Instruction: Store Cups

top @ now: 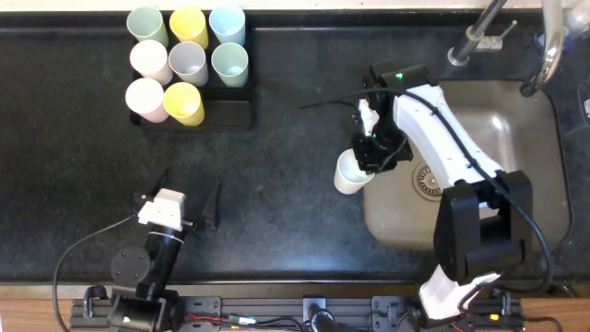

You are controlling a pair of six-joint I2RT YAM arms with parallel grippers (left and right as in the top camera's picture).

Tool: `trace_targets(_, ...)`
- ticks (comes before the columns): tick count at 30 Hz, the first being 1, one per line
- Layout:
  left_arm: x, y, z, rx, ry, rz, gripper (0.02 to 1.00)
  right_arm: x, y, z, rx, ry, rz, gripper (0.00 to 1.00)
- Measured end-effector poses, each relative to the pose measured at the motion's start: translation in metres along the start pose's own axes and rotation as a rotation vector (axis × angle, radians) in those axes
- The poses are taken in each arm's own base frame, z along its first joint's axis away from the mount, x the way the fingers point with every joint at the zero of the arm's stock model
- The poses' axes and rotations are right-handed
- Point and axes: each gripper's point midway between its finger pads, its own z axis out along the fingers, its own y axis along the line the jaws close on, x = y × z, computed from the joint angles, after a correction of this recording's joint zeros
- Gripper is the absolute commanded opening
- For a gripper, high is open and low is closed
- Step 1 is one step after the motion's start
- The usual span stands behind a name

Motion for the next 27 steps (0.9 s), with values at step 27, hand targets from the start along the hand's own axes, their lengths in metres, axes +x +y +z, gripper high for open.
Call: trace_targets(27, 0.000, 0.000, 0.000, 0.000, 0.000, 0.000, 1.000, -0.047, 0.208, -0.233, -0.159, -0.814, -0.335, 0.042)
